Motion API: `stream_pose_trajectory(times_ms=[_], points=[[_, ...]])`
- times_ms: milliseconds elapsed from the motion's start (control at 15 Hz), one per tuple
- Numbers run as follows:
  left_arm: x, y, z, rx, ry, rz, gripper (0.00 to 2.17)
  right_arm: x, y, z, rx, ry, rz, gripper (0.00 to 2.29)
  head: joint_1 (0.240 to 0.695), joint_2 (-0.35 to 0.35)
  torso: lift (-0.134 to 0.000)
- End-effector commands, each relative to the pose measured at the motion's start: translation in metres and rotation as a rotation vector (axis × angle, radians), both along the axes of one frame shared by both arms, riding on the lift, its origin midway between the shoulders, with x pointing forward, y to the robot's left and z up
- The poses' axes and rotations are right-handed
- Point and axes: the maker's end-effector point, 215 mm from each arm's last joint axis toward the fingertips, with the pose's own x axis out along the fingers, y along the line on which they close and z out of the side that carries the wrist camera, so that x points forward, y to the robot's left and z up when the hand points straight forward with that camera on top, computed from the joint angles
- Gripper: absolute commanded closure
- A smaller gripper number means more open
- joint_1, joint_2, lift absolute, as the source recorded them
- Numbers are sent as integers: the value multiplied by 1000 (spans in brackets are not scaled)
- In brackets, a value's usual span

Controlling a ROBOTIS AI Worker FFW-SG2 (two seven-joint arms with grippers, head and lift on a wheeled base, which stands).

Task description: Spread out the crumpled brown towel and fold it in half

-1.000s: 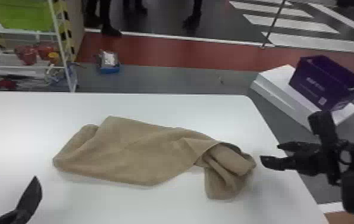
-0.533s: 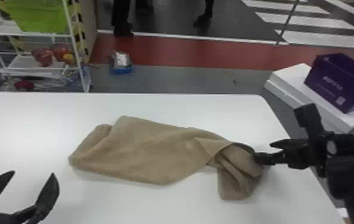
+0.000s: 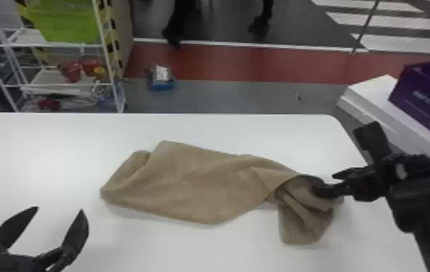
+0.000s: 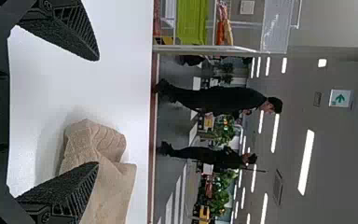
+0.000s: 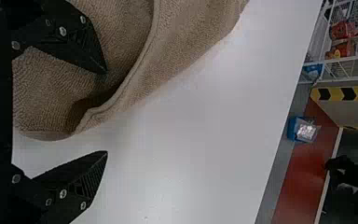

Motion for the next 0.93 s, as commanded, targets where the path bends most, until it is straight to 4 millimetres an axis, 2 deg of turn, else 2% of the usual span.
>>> stream_pose_trajectory(times_ms=[0, 267, 467, 667, 867], points=[[0, -1, 0, -5, 0, 2, 90, 4, -7, 5, 0, -15, -16, 350, 695, -104, -123], [0, 0, 0, -8, -1, 2, 90, 5, -25, 15, 3, -31, -42, 350, 695, -121, -123], [0, -1, 1, -8, -4, 1, 90, 1, -22, 5, -17, -7, -28, 350, 695, -134, -123], [-1, 0, 0, -6, -1, 4, 90, 2, -21, 8, 2, -15, -23, 346, 695, -132, -123], [-1, 2, 0, -6, -1, 6, 90, -1, -29, 7, -25, -7, -18, 346, 695, -128, -123]])
